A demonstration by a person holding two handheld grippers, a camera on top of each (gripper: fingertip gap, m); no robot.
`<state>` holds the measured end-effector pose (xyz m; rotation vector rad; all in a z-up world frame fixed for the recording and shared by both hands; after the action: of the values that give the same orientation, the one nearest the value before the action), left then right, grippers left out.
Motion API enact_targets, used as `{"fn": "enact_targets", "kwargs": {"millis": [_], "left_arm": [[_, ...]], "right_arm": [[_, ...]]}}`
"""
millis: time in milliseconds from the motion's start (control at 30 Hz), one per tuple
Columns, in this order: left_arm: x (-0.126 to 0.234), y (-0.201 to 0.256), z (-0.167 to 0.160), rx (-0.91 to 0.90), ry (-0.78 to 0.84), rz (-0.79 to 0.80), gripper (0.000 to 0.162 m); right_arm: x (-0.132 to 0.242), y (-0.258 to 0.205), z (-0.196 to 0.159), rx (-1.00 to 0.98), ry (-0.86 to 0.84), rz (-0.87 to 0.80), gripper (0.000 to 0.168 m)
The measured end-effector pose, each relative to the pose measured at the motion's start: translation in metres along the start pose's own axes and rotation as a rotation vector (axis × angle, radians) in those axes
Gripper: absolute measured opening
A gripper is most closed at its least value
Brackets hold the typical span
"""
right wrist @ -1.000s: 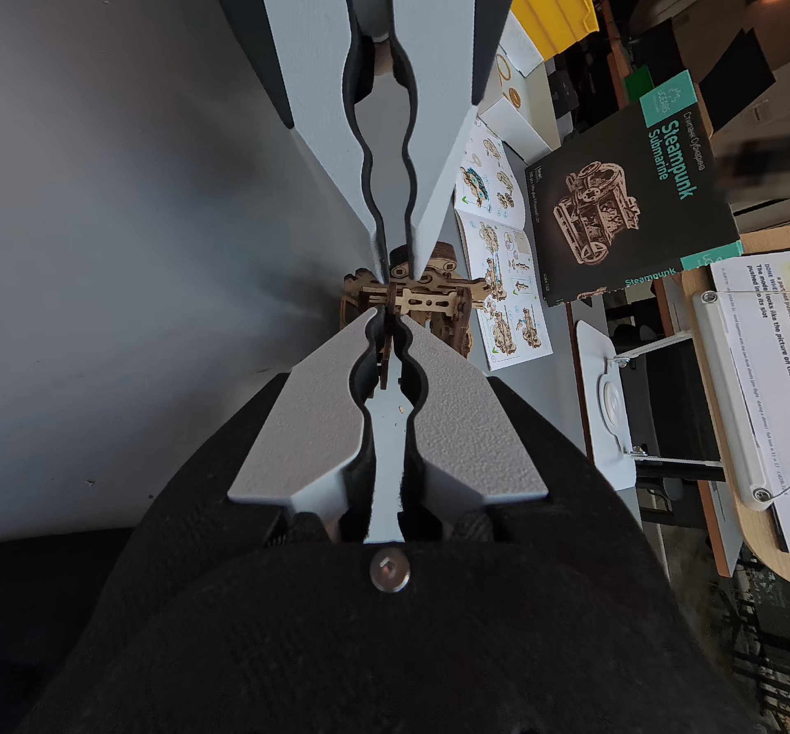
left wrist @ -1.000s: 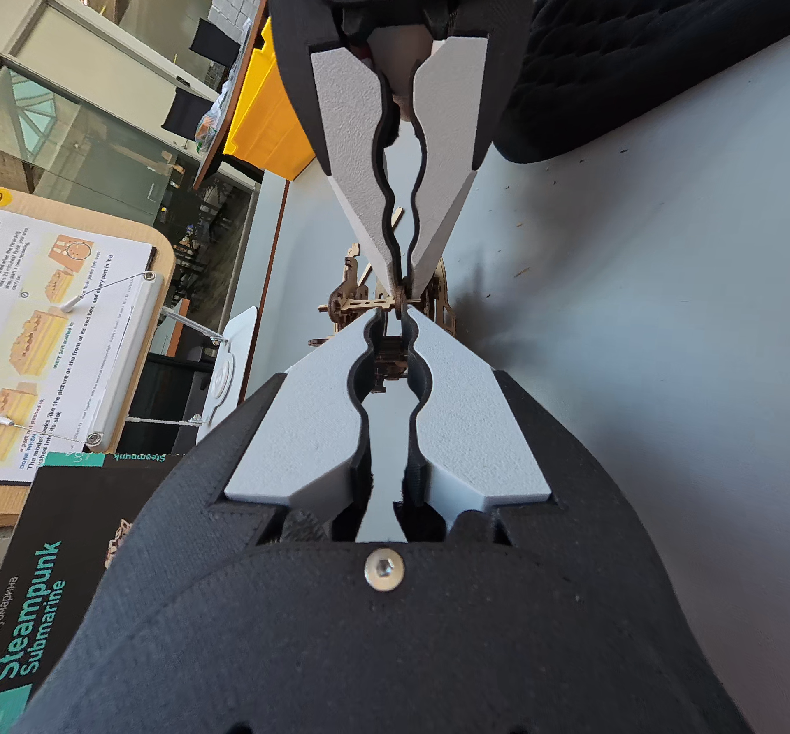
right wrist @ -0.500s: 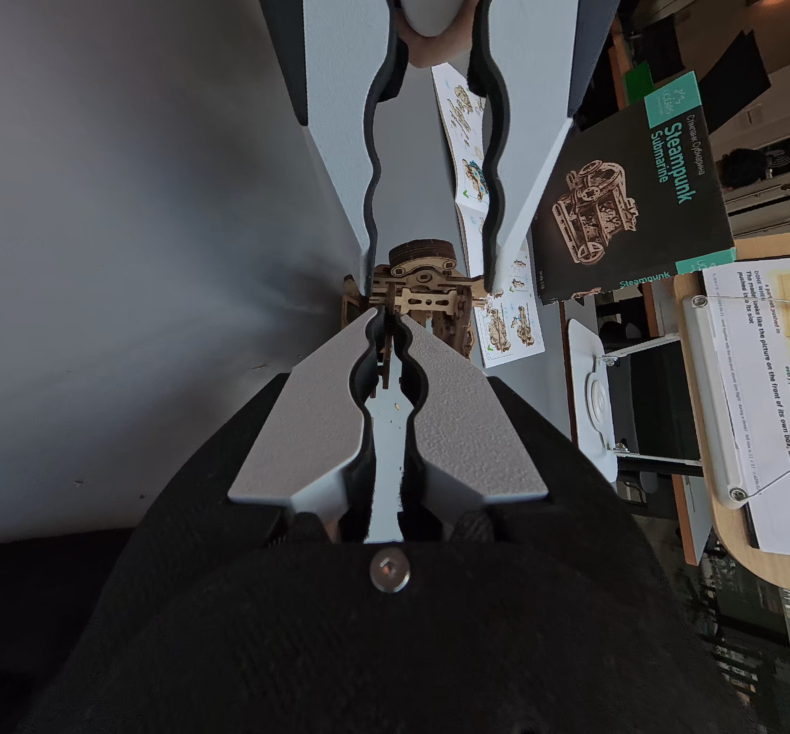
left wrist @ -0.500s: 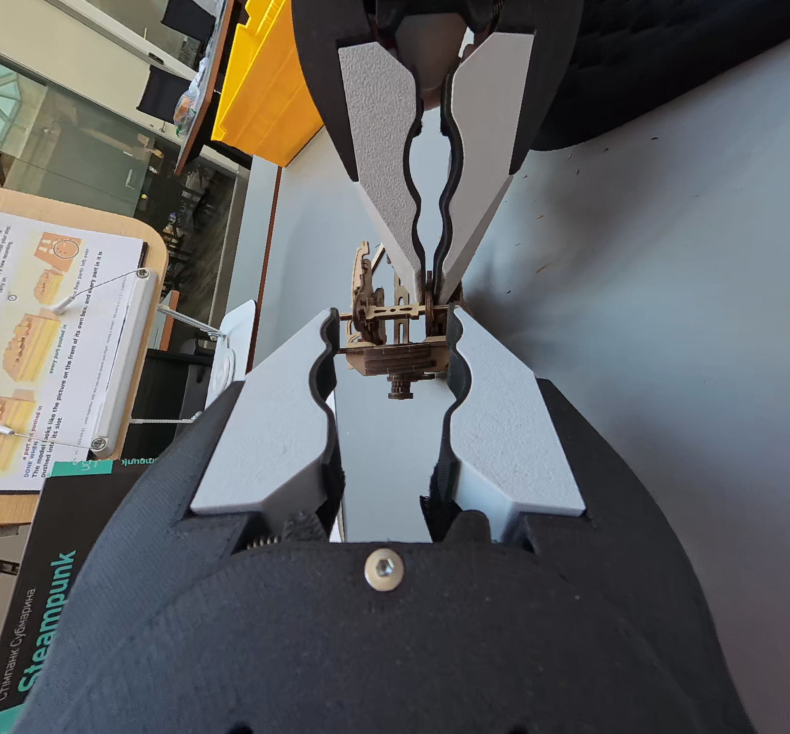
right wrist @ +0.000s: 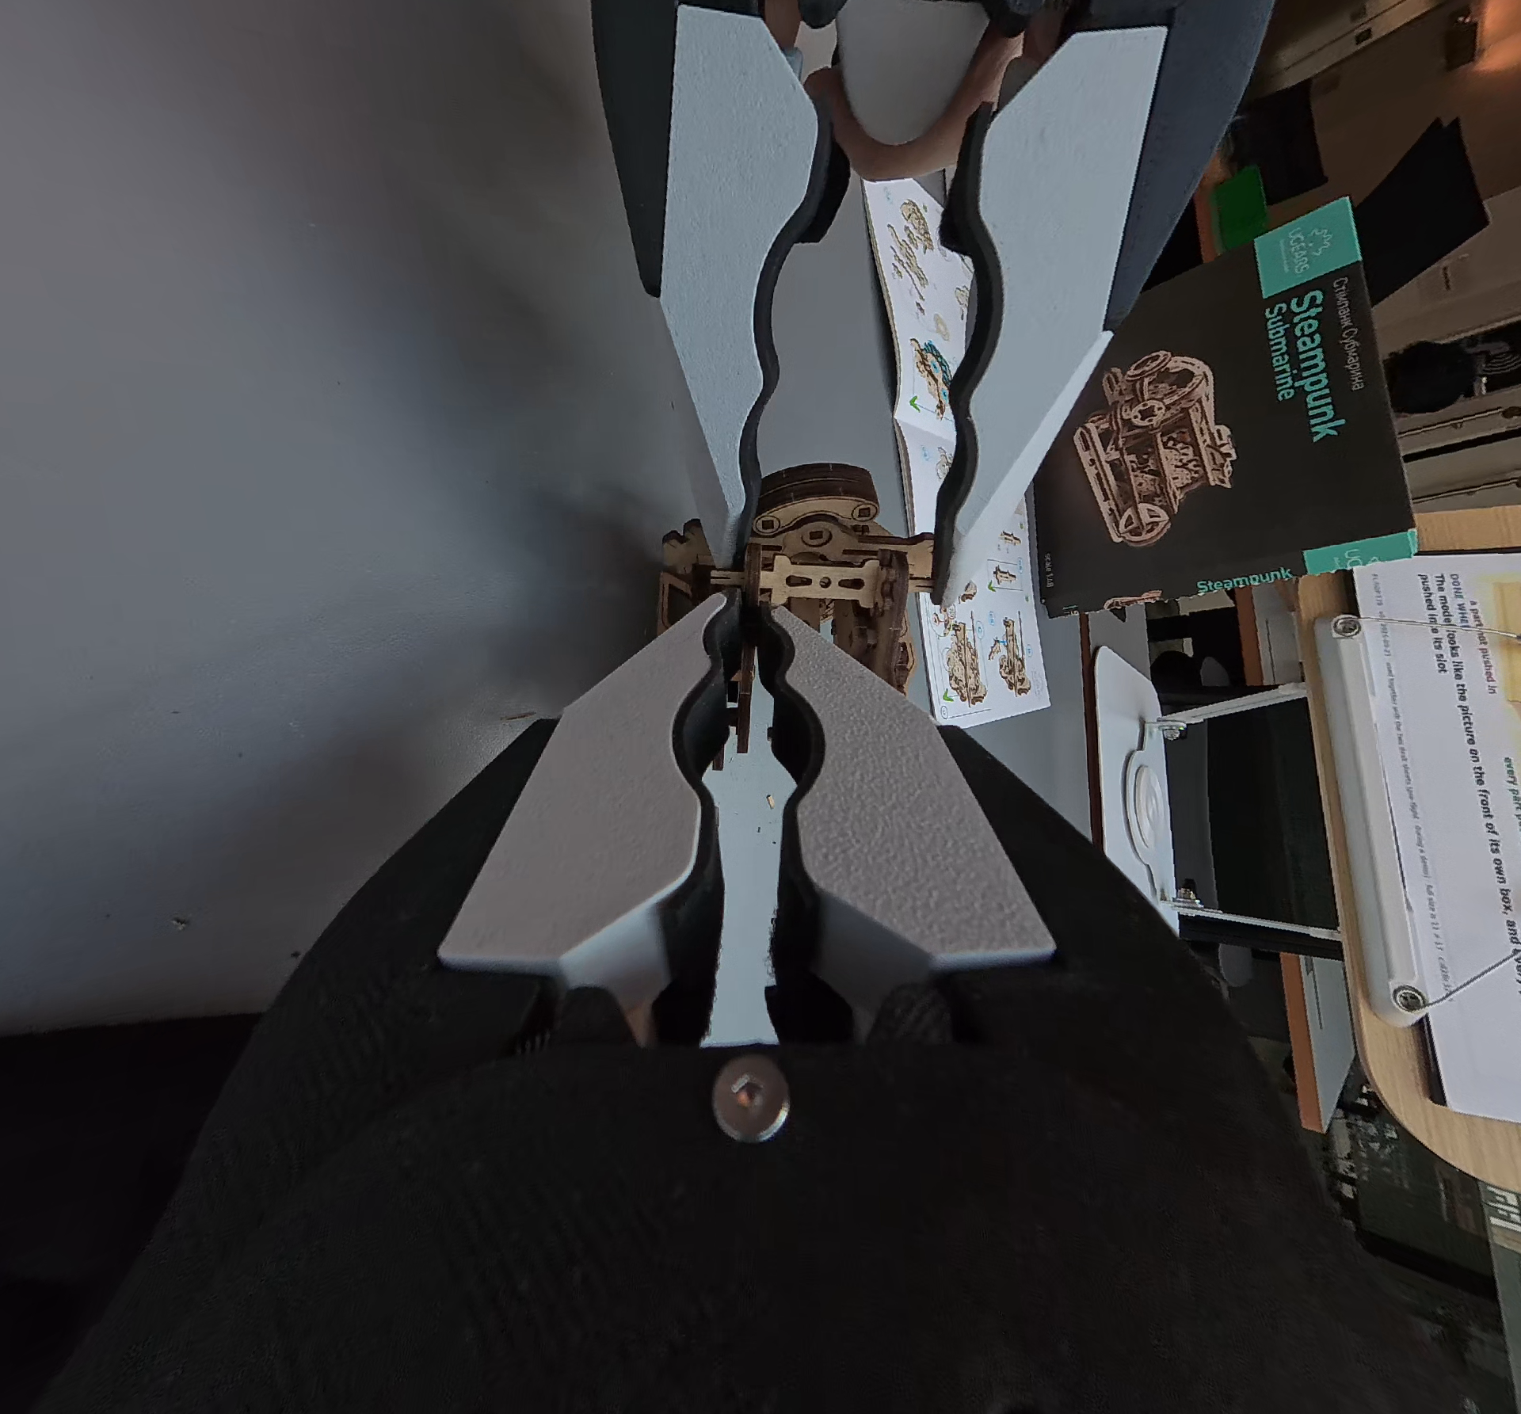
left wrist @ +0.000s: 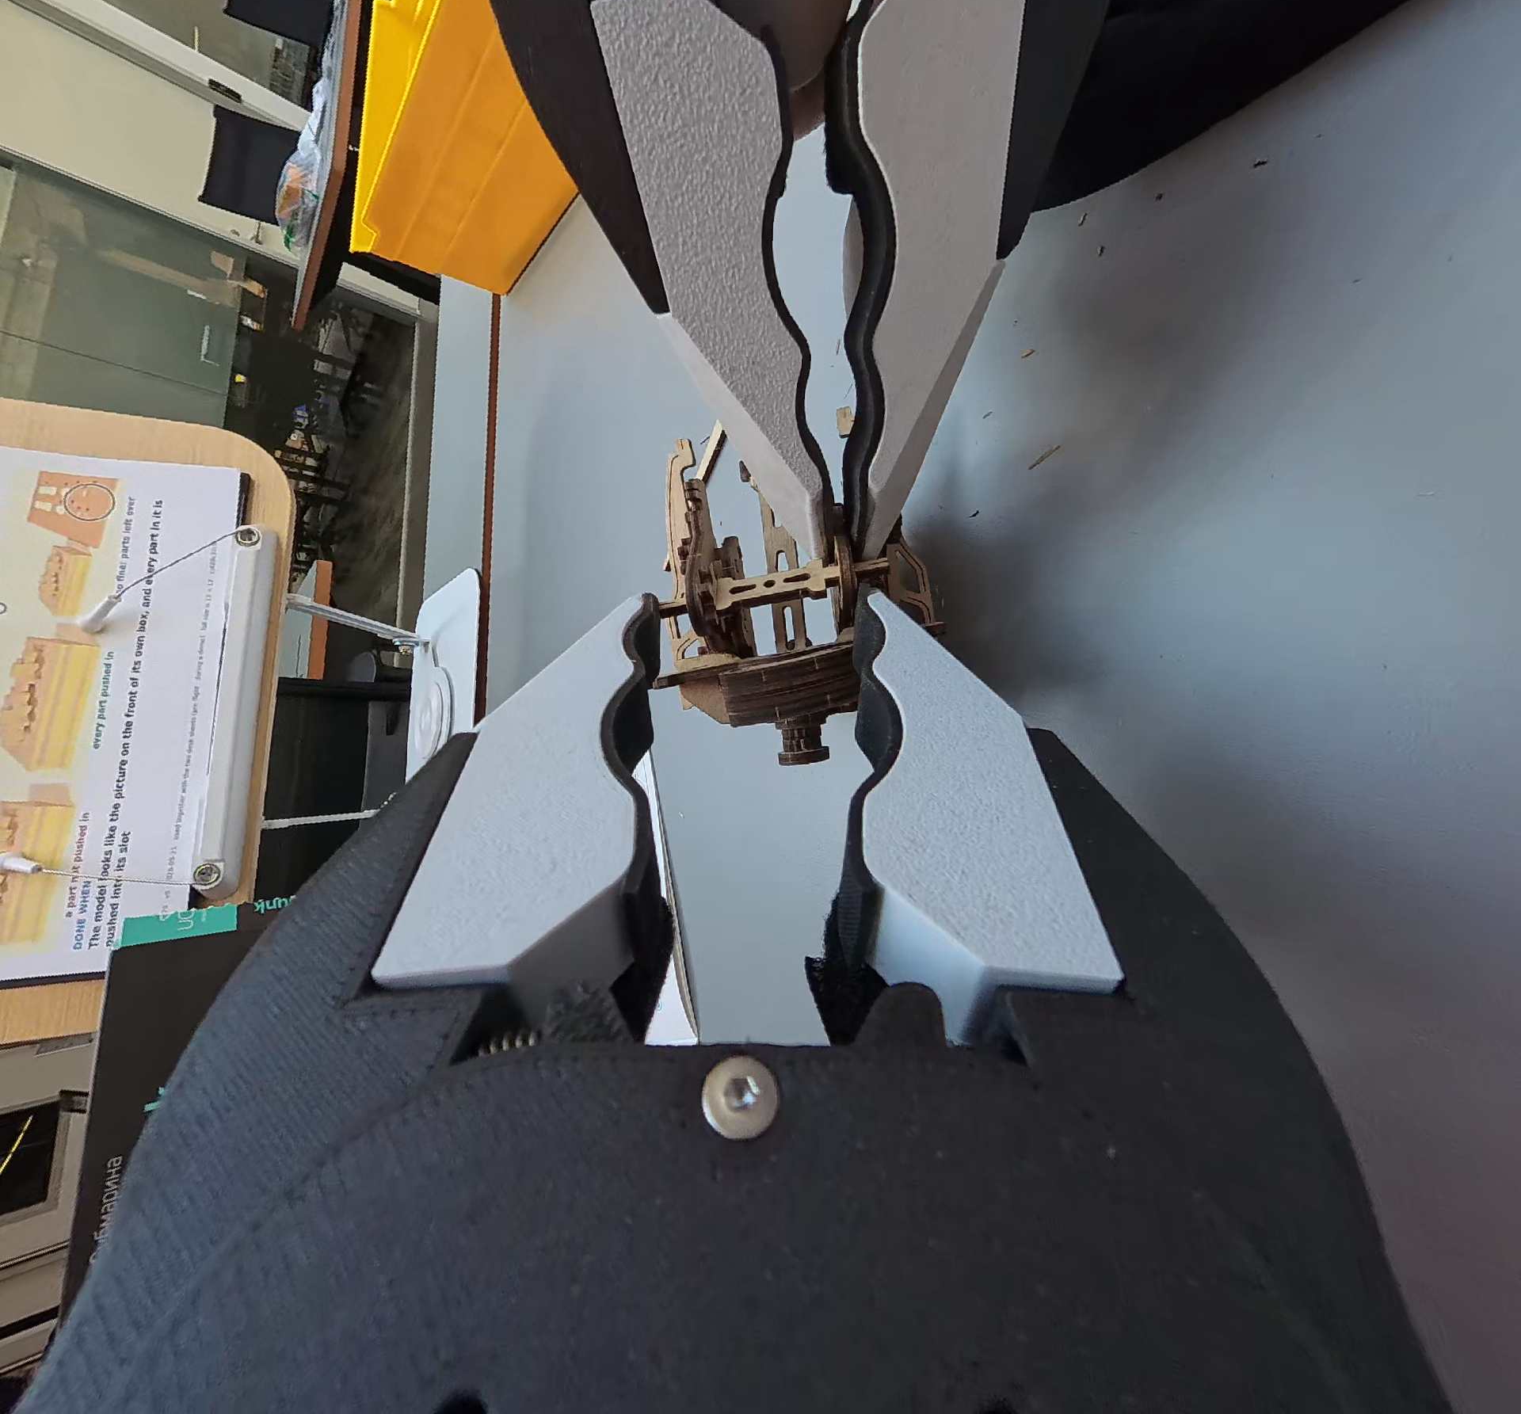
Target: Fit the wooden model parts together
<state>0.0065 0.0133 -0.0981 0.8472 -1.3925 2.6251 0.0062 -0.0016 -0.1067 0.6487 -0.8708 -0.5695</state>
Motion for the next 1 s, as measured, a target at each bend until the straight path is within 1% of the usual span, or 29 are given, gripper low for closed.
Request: {"fn": "enact_targets", "kwargs": {"millis": [400, 500, 567, 600, 700, 733, 800, 900, 1000], "left_arm": [[-0.002, -0.001, -0.001, -0.011, -0.038, 0.031, 0.045], [-0.002, -0.003, -0.004, -0.011, -0.048, 0.048, 0.045], [-0.002, -0.003, -0.005, 0.007, -0.044, 0.045, 0.045], [-0.001, -0.003, -0.005, 0.014, -0.042, 0.042, 0.045], [-0.001, -0.003, -0.004, 0.015, -0.04, 0.038, 0.045], [-0.001, -0.002, -0.002, 0.015, -0.036, 0.035, 0.045], [-0.001, 0.001, 0.001, 0.011, -0.028, 0.022, 0.045], [-0.001, 0.003, 0.004, -0.013, -0.031, 0.022, 0.045], [-0.001, 0.005, 0.006, -0.017, -0.025, 0.018, 0.045]], "right_arm": [[0.001, 0.002, -0.003, 0.04, 0.001, -0.034, 0.002], [0.006, 0.007, -0.002, 0.066, -0.005, -0.06, 0.009], [0.01, 0.013, 0.0, 0.061, 0.003, -0.09, 0.017], [0.012, 0.017, 0.0, 0.063, 0.001, -0.114, 0.022], [0.011, 0.022, 0.001, 0.08, -0.006, -0.149, 0.047], [0.008, 0.019, 0.002, 0.081, -0.009, -0.136, 0.05], [0.004, 0.016, 0.0, 0.094, -0.037, -0.134, 0.048], [0.002, 0.013, -0.001, 0.109, -0.05, -0.119, 0.039], [0.003, 0.011, 0.0, 0.115, -0.047, -0.113, 0.038]]}}
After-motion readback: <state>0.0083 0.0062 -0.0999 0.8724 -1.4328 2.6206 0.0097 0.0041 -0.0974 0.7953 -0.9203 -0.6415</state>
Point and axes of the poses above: each gripper's, where its closed fingertips meet, x back along the fingers, z out of its top, y = z × x across the jaws, the point moved 1 cm from there along x, back along the fingers
